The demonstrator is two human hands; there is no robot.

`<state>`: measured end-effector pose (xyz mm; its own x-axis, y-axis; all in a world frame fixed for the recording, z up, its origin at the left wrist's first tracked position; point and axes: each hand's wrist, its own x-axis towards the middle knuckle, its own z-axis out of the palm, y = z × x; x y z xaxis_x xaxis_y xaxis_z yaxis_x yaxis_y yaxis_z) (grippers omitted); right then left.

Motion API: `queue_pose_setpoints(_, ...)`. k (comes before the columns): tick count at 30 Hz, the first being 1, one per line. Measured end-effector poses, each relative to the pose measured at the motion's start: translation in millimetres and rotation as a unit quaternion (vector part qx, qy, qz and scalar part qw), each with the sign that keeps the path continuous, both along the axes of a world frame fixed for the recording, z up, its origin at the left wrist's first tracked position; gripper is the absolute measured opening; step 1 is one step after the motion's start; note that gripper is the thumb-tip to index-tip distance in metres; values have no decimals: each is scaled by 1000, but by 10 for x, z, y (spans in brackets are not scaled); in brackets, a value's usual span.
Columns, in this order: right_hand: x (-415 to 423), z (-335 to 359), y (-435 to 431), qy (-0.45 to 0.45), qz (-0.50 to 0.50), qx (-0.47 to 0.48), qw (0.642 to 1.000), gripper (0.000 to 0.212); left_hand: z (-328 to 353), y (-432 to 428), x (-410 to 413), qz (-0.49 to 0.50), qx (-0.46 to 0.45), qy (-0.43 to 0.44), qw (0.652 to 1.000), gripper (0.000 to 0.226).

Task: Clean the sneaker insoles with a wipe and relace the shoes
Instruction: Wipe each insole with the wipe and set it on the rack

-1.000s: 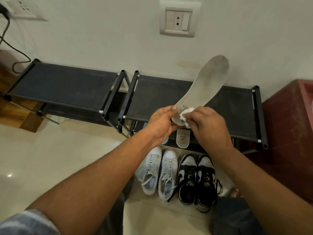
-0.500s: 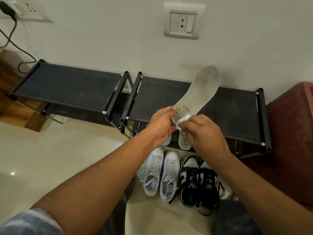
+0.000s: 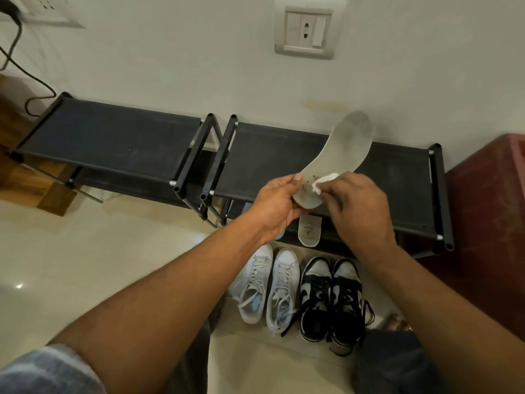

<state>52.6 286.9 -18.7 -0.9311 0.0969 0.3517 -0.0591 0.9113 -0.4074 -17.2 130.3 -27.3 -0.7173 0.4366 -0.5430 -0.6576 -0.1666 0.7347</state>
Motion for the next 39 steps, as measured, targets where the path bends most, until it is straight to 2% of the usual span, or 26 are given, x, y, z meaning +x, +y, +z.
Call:
queue_pose_setpoints(2, 108, -38, -222, -4, 106, 43, 993, 13, -9, -8, 28, -7, 7, 0, 1000, 37)
queue_pose_setpoints(3, 105, -48, -196, 0, 122, 47, 991, 14, -15, -2, 38, -10, 9, 1, 1000, 36)
queue_pose_setpoints(7, -32, -4, 93, 11, -20, -20, 1000, 16, 28, 28, 42, -14, 10, 2, 1000, 35)
queue_pose_setpoints(11, 113, -18, -270, 14, 125, 43, 991, 12, -4, 21, 78, -17, 4, 4, 1000, 34)
queue_pose_setpoints(12, 86, -26, -211, 11, 116, 39, 992, 12, 3, 28, 86, -13, 0, 1, 1000, 34)
queue_pose_setpoints(15, -29, -1, 47, 15, -13, -15, 1000, 15, 46, 44, 73, -9, 7, 5, 1000, 36)
queue_pose_setpoints(16, -20, 7, 11, 15, -12, -17, 1000, 16, 56, 47, 72, -7, 4, 5, 1000, 37)
queue_pose_setpoints(19, 85, -8, -239, 20, 98, 27, 995, 13, 25, 33, 86, -2, 3, -2, 1000, 37)
queue_pose_setpoints(20, 68, -26, -196, 22, 97, 22, 995, 14, 32, 35, 101, -2, 3, -4, 1000, 39)
queue_pose_setpoints(23, -35, -4, 9, 29, 2, -20, 999, 14, 43, 30, 90, -28, 17, 3, 999, 50)
queue_pose_setpoints(27, 45, 34, -178, 21, 98, 37, 994, 16, 8, -6, 79, -44, 39, -4, 998, 41)
queue_pose_setpoints(31, -42, 0, 59, 30, -17, -34, 999, 17, 33, -28, 72, -91, 65, 13, 994, 38)
queue_pose_setpoints(35, 2, -14, 7, 18, 39, -22, 999, 22, -13, -77, 45, -154, 93, 49, 982, 39)
queue_pose_setpoints(38, -40, 37, 193, 24, -31, -48, 998, 18, 25, -65, 33, -176, 84, 59, 979, 47)
queue_pose_setpoints(39, -38, 45, 181, 24, -25, -51, 998, 18, 23, -66, 26, -181, 85, 64, 978, 47)
